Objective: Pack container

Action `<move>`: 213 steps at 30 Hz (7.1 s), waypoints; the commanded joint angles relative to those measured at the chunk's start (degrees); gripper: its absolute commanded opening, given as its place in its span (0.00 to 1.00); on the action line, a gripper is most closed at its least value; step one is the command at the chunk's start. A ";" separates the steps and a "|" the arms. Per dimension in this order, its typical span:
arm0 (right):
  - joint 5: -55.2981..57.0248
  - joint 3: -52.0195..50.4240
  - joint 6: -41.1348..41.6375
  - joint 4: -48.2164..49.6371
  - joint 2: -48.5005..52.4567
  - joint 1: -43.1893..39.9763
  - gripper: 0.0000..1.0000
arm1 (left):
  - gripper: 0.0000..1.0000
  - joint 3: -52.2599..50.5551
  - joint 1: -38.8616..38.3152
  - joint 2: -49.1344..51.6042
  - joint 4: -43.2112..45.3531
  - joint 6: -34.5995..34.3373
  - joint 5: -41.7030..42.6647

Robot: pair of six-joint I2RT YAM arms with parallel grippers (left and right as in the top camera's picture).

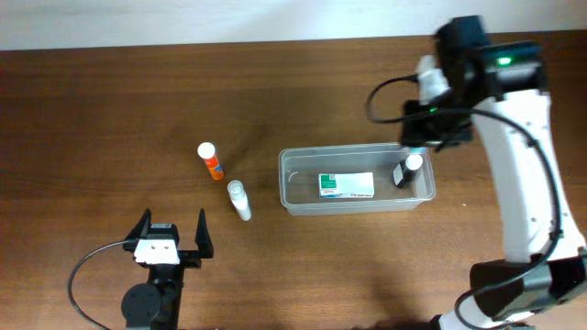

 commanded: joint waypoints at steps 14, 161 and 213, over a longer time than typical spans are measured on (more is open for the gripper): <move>0.52 -27.32 1.81 19.76 -0.76 4.31 0.37 | 0.99 -0.20 0.24 -0.28 -0.20 0.85 0.87; 8.50 -10.29 7.67 12.85 2.23 -28.76 0.98 | 0.99 81.83 -13.46 104.54 -66.29 -34.71 9.14; 8.48 -10.29 7.67 12.85 2.23 -28.76 0.98 | 0.31 81.85 -19.87 104.54 -66.36 -32.76 0.76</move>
